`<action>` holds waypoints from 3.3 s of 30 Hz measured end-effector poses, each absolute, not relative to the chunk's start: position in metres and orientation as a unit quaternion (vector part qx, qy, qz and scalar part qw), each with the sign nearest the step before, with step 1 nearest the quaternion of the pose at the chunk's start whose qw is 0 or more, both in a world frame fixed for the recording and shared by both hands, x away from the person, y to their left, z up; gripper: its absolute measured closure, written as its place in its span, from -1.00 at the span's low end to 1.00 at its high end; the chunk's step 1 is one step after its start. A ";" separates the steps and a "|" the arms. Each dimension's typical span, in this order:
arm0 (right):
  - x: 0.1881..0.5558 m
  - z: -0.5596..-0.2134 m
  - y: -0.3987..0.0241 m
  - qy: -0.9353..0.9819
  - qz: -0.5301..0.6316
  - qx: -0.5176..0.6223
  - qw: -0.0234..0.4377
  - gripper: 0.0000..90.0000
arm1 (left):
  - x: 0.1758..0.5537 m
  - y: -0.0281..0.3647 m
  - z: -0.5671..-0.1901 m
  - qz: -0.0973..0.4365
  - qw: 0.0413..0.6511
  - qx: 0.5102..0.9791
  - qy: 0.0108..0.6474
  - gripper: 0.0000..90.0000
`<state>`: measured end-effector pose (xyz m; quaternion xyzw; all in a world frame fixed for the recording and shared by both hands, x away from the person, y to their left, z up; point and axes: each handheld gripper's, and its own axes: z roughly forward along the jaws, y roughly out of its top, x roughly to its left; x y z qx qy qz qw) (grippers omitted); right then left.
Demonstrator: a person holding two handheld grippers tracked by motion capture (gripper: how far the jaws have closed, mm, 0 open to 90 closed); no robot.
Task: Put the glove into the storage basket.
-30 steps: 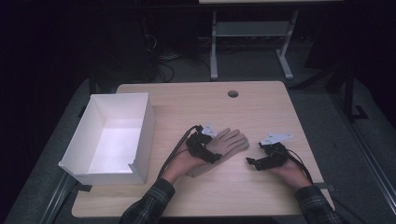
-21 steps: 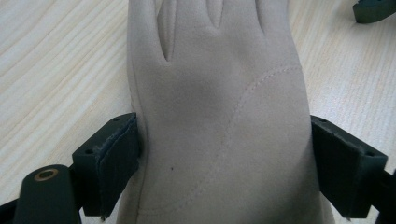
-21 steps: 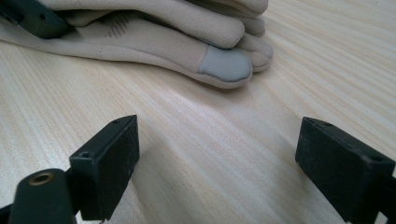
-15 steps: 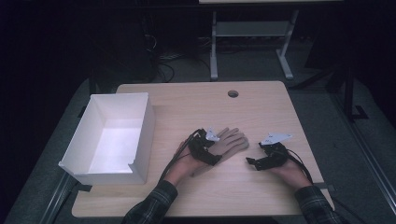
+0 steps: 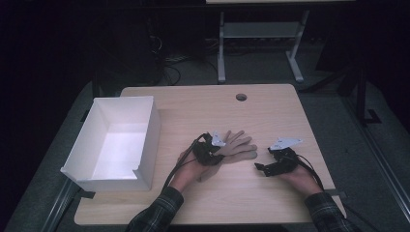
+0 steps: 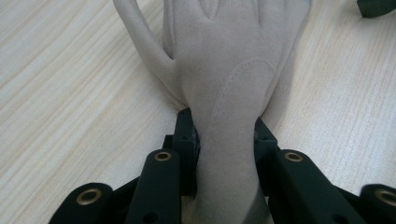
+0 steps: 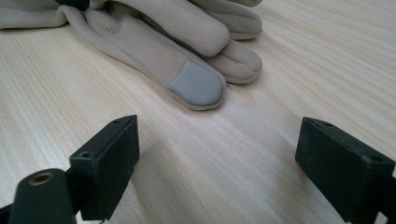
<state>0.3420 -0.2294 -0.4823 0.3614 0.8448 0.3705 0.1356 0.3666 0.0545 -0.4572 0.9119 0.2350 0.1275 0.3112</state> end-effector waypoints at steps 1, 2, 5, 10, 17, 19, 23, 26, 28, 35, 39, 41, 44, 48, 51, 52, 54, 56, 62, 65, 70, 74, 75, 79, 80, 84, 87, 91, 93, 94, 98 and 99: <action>0.342 -0.482 -0.229 0.845 0.370 0.361 0.136 -0.71 | 0.367 0.055 -0.457 0.124 0.312 0.912 0.237 0.59; 0.342 -0.482 -0.229 0.845 0.370 0.362 0.136 -0.71 | 0.368 0.057 -0.456 0.120 0.313 0.912 0.238 0.60; 0.342 -0.482 -0.229 0.845 0.370 0.361 0.135 -0.71 | 0.369 0.059 -0.455 0.111 0.318 0.909 0.244 0.60; 0.342 -0.482 -0.229 0.845 0.371 0.362 0.135 -0.71 | 0.370 0.065 -0.449 0.096 0.329 0.903 0.258 0.60; 0.342 -0.482 -0.229 0.845 0.370 0.362 0.135 -0.71 | 0.371 0.075 -0.430 0.083 0.346 0.893 0.277 0.60; 0.342 -0.482 -0.229 0.845 0.370 0.362 0.135 -0.71 | 0.371 0.076 -0.426 0.080 0.348 0.891 0.280 0.60; 0.342 -0.482 -0.229 0.845 0.370 0.362 0.135 -0.71 | 0.372 0.082 -0.408 0.083 0.352 0.888 0.285 0.60; 0.342 -0.482 -0.229 0.845 0.370 0.362 0.136 -0.71 | 0.372 0.085 -0.400 0.082 0.354 0.887 0.286 0.60; 0.342 -0.482 -0.229 0.845 0.370 0.362 0.135 -0.71 | 0.372 0.087 -0.391 0.085 0.356 0.885 0.289 0.60; 0.342 -0.482 -0.229 0.845 0.370 0.361 0.136 -0.71 | 0.373 0.096 -0.361 0.092 0.355 0.882 0.295 0.60; 0.342 -0.482 -0.229 0.844 0.371 0.363 0.135 -0.71 | 0.374 0.104 -0.346 0.095 0.357 0.879 0.300 0.60; 0.342 -0.482 -0.229 0.844 0.371 0.363 0.135 -0.71 | 0.376 0.109 -0.338 0.099 0.353 0.880 0.300 0.60; 0.342 -0.482 -0.229 0.844 0.371 0.362 0.135 -0.71 | 0.377 0.120 -0.322 0.104 0.354 0.877 0.307 0.60; 0.342 -0.482 -0.229 0.844 0.371 0.364 0.134 -0.71 | 0.378 0.130 -0.311 0.108 0.359 0.874 0.309 0.60; 0.342 -0.482 -0.229 0.845 0.370 0.363 0.135 -0.71 | 0.379 0.144 -0.298 0.118 0.359 0.871 0.315 0.60; 0.342 -0.482 -0.229 0.845 0.370 0.363 0.135 -0.71 | 0.379 0.144 -0.298 0.118 0.359 0.871 0.315 0.60; 0.342 -0.482 -0.229 0.844 0.371 0.364 0.134 -0.71 | 0.379 0.151 -0.293 0.124 0.359 0.867 0.322 0.60; 0.342 -0.482 -0.229 0.844 0.371 0.363 0.134 -0.71 | 0.378 0.159 -0.288 0.130 0.360 0.864 0.328 0.60; 0.342 -0.482 -0.229 0.844 0.371 0.362 0.135 -0.71 | 0.375 0.184 -0.273 0.149 0.356 0.856 0.343 0.60; 0.342 -0.482 -0.229 0.844 0.371 0.362 0.136 -0.71 | 0.373 0.193 -0.270 0.153 0.354 0.854 0.348 0.60; 0.342 -0.482 -0.229 0.845 0.371 0.362 0.136 -0.71 | 0.369 0.217 -0.267 0.167 0.352 0.845 0.367 0.60; 0.342 -0.482 -0.229 0.845 0.370 0.362 0.136 -0.71 | 0.365 0.239 -0.268 0.173 0.358 0.830 0.391 0.60; 0.342 -0.482 -0.229 0.845 0.370 0.362 0.136 -0.71 | 0.364 0.243 -0.269 0.174 0.357 0.829 0.395 0.60; 0.342 -0.482 -0.229 0.845 0.370 0.362 0.136 -0.71 | 0.360 0.262 -0.272 0.181 0.358 0.818 0.413 0.60; 0.342 -0.482 -0.229 0.845 0.370 0.362 0.136 -0.71 | 0.357 0.272 -0.275 0.187 0.355 0.813 0.422 0.60; 0.342 -0.482 -0.229 0.845 0.370 0.362 0.136 -0.71 | 0.353 0.290 -0.282 0.196 0.352 0.801 0.443 0.60; 0.342 -0.482 -0.229 0.845 0.370 0.362 0.136 -0.71 | 0.350 0.306 -0.290 0.201 0.347 0.791 0.461 0.60; 0.342 -0.482 -0.229 0.845 0.370 0.362 0.136 -0.71 | 0.346 0.322 -0.302 0.202 0.341 0.781 0.483 0.60; 0.342 -0.482 -0.229 0.845 0.370 0.362 0.136 -0.71 | 0.344 0.333 -0.315 0.207 0.335 0.773 0.498 0.60; 0.342 -0.482 -0.229 0.845 0.370 0.362 0.136 -0.71 | 0.344 0.333 -0.315 0.207 0.335 0.773 0.498 0.60; 0.342 -0.482 -0.229 0.845 0.370 0.362 0.137 -0.71 | 0.344 0.341 -0.333 0.203 0.329 0.764 0.517 0.60; 0.342 -0.482 -0.229 0.845 0.370 0.362 0.137 -0.71 | 0.345 0.344 -0.338 0.200 0.327 0.762 0.521 0.60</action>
